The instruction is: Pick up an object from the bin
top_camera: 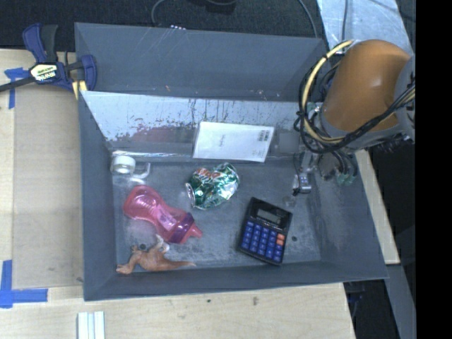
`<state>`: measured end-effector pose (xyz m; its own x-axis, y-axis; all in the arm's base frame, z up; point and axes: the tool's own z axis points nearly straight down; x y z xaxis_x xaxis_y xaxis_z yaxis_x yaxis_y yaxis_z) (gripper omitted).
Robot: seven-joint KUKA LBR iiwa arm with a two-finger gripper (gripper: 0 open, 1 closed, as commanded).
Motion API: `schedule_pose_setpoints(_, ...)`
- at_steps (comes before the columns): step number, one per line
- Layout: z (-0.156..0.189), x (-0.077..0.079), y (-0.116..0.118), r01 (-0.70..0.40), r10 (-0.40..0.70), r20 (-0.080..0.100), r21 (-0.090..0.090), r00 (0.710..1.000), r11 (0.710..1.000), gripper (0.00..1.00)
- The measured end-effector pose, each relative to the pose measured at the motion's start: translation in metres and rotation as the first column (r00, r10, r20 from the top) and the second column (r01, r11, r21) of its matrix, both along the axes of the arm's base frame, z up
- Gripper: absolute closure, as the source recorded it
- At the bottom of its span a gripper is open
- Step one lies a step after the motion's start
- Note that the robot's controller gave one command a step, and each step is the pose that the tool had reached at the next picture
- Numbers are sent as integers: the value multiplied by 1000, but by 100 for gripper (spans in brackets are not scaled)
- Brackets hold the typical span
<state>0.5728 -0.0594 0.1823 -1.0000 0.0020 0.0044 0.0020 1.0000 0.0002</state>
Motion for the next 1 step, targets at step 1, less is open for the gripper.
schedule_pose_setpoints(1, 5, 2, 0, -2, 2, 8, -1, 1000, 1000, 0)
